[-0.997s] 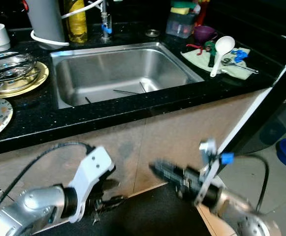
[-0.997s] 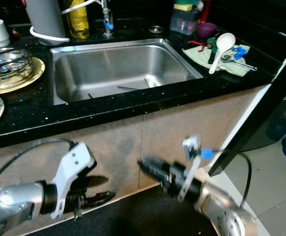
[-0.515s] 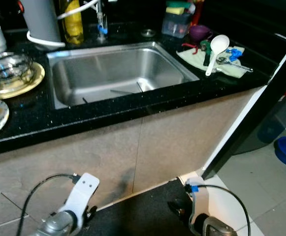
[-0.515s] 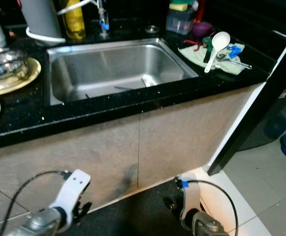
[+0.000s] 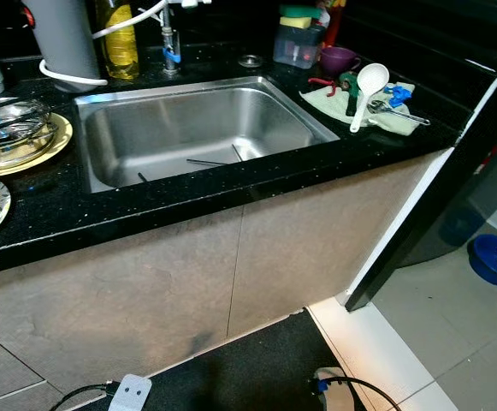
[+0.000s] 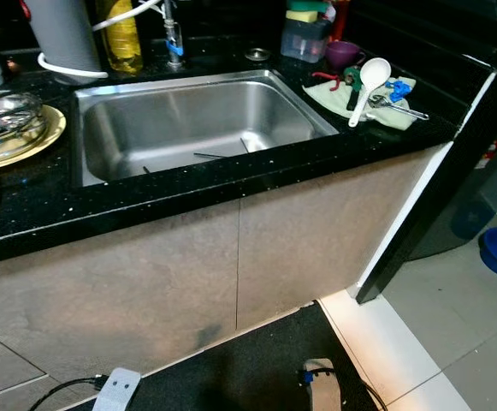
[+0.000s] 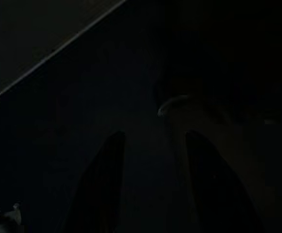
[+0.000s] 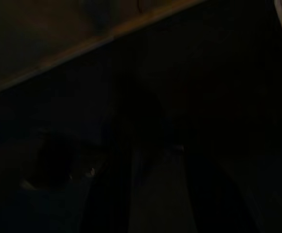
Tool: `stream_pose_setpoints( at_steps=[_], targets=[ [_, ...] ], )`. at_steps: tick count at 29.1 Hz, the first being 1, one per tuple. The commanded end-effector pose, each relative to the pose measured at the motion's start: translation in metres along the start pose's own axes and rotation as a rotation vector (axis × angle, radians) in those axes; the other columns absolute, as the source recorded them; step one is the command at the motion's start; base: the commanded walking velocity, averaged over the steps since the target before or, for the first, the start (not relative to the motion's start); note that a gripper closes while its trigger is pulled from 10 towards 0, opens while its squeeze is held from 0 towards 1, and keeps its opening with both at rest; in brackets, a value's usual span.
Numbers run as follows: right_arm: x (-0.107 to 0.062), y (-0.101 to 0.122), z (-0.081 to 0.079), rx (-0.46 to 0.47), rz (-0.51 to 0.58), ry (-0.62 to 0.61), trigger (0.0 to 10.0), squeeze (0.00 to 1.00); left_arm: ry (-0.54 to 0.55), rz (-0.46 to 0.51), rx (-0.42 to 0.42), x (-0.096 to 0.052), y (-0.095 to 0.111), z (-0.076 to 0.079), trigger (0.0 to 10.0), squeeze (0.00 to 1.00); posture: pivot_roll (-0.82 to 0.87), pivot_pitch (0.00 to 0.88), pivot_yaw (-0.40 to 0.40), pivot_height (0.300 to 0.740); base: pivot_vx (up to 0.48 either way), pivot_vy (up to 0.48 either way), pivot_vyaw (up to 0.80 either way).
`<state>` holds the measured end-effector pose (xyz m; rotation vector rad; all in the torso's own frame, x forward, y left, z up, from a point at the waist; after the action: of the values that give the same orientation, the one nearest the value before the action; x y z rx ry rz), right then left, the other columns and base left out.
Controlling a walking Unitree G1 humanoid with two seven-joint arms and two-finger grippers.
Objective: Kitchen organization
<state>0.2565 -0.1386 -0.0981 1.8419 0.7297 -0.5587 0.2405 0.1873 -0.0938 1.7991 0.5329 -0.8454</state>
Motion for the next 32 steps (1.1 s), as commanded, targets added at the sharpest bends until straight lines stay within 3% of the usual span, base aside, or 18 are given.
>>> stream_pose_setpoints(
  at_steps=[1, 5, 17, 21, 32],
  targets=[
    [-0.002, -0.007, 0.002, 0.011, -0.008, -0.001, 10.0, 0.00, -0.031, -0.020, -0.037, 0.000, -0.010, 0.007, 10.0, 0.00, -0.04, 0.172, -0.034, 0.740, 0.000, 0.000, 0.00],
    [0.001, -0.010, -0.005, -0.055, -0.014, 0.026, 10.0, 0.00, 0.053, 0.043, 0.014, 0.006, 0.000, -0.004, 10.0, 0.00, -0.04, 0.161, -0.027, 0.740, 0.000, 0.000, 0.60],
    [-0.002, -0.001, 0.012, -0.030, 0.022, -0.007, 10.0, 0.00, 0.068, 0.095, 0.058, 0.009, 0.017, -0.011, 10.0, 0.00, -0.04, 0.154, -0.018, 0.740, 0.000, 0.000, 0.80],
    [-0.002, 0.001, 0.018, 0.007, 0.037, -0.035, 10.0, 0.00, 0.058, 0.123, 0.059, 0.011, 0.020, -0.009, 10.0, 0.00, -0.04, 0.150, -0.014, 0.740, 0.000, 0.000, 0.00],
    [-0.002, -0.002, 0.014, 0.000, 0.030, -0.015, 10.0, 0.00, 0.062, 0.117, 0.069, 0.012, 0.020, -0.008, 10.0, 0.00, -0.04, 0.155, -0.009, 0.740, 0.000, 0.000, 0.00]
  ],
)
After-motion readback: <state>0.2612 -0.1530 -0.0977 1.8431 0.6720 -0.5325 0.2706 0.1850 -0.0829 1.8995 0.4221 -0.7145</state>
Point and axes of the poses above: a point about 5 cm out from each wrist's last joint towards the gripper, its own x axis pointing out of the wrist towards the gripper, its own y axis along the axis of the wrist's last joint, z = x × y, the point moved 6 cm from there along x, pointing out of the wrist towards the gripper, and after that the axes turned 13 degrees about x, right-handed, at the moved point
